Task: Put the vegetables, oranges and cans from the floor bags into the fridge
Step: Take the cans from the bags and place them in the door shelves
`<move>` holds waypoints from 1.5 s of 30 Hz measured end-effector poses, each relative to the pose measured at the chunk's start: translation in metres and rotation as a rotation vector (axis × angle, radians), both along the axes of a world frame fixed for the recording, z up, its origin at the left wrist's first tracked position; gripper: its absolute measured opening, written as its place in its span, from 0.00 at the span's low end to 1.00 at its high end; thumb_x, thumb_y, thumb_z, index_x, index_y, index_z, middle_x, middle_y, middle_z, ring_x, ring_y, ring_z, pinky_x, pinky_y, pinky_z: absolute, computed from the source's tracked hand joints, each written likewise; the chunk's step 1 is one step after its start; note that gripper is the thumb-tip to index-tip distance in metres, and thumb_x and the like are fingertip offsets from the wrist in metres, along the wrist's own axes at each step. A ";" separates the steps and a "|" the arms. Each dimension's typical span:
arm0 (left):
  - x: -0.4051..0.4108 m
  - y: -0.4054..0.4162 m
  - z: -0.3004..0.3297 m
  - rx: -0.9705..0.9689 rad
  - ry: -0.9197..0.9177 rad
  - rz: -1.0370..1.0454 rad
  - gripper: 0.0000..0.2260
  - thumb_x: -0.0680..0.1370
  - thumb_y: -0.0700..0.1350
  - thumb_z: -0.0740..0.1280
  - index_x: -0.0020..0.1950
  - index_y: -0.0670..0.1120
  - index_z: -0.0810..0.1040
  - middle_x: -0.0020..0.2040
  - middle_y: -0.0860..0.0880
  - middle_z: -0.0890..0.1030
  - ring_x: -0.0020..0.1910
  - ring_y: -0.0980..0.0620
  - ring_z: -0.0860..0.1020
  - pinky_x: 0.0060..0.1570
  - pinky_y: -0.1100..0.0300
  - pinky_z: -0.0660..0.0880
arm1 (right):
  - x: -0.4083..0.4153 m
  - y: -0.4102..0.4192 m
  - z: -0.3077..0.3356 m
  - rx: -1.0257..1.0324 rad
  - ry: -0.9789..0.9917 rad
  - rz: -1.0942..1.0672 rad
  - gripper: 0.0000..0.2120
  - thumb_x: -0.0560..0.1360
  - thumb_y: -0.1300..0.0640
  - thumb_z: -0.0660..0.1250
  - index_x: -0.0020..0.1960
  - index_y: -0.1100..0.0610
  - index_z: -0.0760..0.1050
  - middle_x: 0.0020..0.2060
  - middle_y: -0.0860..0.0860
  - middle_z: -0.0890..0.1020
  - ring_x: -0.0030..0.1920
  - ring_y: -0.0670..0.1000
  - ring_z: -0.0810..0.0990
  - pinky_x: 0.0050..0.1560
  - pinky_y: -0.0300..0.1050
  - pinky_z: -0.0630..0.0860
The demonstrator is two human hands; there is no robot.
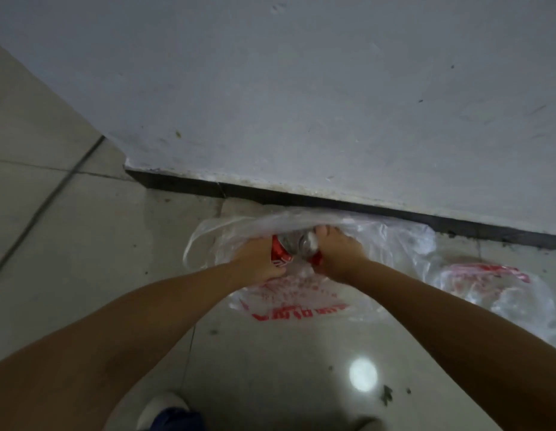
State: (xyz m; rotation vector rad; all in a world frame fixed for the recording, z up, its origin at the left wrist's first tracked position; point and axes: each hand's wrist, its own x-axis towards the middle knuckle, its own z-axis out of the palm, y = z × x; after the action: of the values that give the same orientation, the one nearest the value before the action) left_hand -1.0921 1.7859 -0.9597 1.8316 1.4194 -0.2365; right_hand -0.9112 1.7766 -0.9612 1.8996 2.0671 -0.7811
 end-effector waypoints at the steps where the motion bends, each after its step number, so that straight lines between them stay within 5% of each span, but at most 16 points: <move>1: -0.001 -0.008 0.017 -0.038 0.019 -0.039 0.08 0.73 0.53 0.69 0.46 0.51 0.75 0.38 0.54 0.77 0.42 0.52 0.79 0.40 0.63 0.72 | 0.003 -0.006 0.015 -0.045 0.041 -0.063 0.15 0.71 0.55 0.68 0.56 0.56 0.74 0.52 0.53 0.80 0.48 0.52 0.78 0.49 0.44 0.77; 6: 0.003 -0.064 0.107 -0.182 -0.177 0.127 0.11 0.75 0.48 0.68 0.35 0.54 0.69 0.31 0.55 0.73 0.32 0.59 0.74 0.32 0.70 0.68 | 0.002 -0.048 0.096 -0.140 0.250 -0.254 0.08 0.67 0.56 0.69 0.47 0.54 0.79 0.40 0.49 0.82 0.40 0.49 0.81 0.41 0.45 0.80; 9: 0.003 -0.090 0.159 -0.228 -0.289 0.336 0.07 0.71 0.50 0.71 0.46 0.53 0.76 0.40 0.54 0.80 0.43 0.55 0.80 0.44 0.66 0.74 | -0.003 -0.073 0.153 -0.154 0.360 -0.339 0.08 0.65 0.56 0.72 0.43 0.53 0.78 0.39 0.49 0.81 0.38 0.46 0.80 0.41 0.45 0.80; 11: 0.002 -0.098 0.198 -0.288 -0.347 0.418 0.18 0.69 0.50 0.74 0.57 0.51 0.76 0.50 0.52 0.82 0.51 0.55 0.80 0.53 0.63 0.75 | -0.006 -0.087 0.196 -0.180 0.375 -0.362 0.06 0.65 0.56 0.73 0.41 0.53 0.78 0.36 0.48 0.81 0.37 0.44 0.80 0.41 0.44 0.81; 14: 0.002 -0.098 0.264 -0.313 -0.384 0.455 0.28 0.67 0.47 0.77 0.64 0.48 0.71 0.58 0.51 0.78 0.56 0.56 0.75 0.60 0.58 0.71 | -0.007 -0.101 0.263 -0.181 0.399 -0.429 0.10 0.65 0.58 0.74 0.44 0.55 0.77 0.39 0.48 0.80 0.40 0.45 0.80 0.39 0.39 0.79; 17: 0.003 -0.089 0.330 -0.294 -0.364 0.448 0.32 0.67 0.44 0.77 0.66 0.45 0.66 0.59 0.50 0.75 0.58 0.53 0.74 0.58 0.60 0.70 | -0.003 -0.105 0.331 -0.143 0.398 -0.539 0.23 0.63 0.56 0.76 0.54 0.54 0.69 0.45 0.47 0.77 0.44 0.46 0.78 0.35 0.31 0.71; 25: 0.020 -0.060 0.483 -0.170 -0.351 0.382 0.32 0.67 0.42 0.77 0.67 0.44 0.66 0.63 0.46 0.74 0.63 0.47 0.73 0.60 0.59 0.68 | 0.037 -0.094 0.492 -0.019 0.483 -0.716 0.29 0.61 0.55 0.79 0.56 0.53 0.68 0.46 0.47 0.79 0.44 0.46 0.79 0.39 0.38 0.77; 29: 0.029 -0.056 0.544 -0.140 -0.391 0.287 0.31 0.67 0.43 0.77 0.66 0.46 0.66 0.62 0.47 0.76 0.60 0.49 0.75 0.59 0.58 0.70 | 0.049 -0.104 0.559 0.077 0.507 -0.804 0.27 0.62 0.57 0.78 0.55 0.52 0.66 0.46 0.47 0.78 0.43 0.46 0.78 0.36 0.36 0.74; 36: 0.061 -0.072 0.639 -0.094 -0.419 -0.093 0.31 0.68 0.45 0.77 0.66 0.46 0.65 0.61 0.48 0.75 0.57 0.51 0.75 0.54 0.60 0.69 | 0.048 -0.177 0.649 0.273 0.504 -1.037 0.31 0.62 0.51 0.78 0.61 0.53 0.68 0.52 0.47 0.79 0.51 0.48 0.78 0.48 0.40 0.73; 45: 0.175 -0.204 0.726 -0.101 -0.484 -0.638 0.29 0.68 0.43 0.77 0.64 0.46 0.67 0.59 0.48 0.76 0.54 0.52 0.75 0.54 0.60 0.70 | 0.059 -0.387 0.730 0.524 0.462 -1.448 0.30 0.65 0.53 0.77 0.62 0.52 0.67 0.52 0.48 0.78 0.50 0.47 0.77 0.46 0.38 0.72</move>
State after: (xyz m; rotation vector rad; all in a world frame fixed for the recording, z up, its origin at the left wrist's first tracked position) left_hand -0.9169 1.5824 -0.2341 2.0320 0.4663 -0.1594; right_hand -0.8527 1.3896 -0.2310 3.7660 0.6651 -0.9748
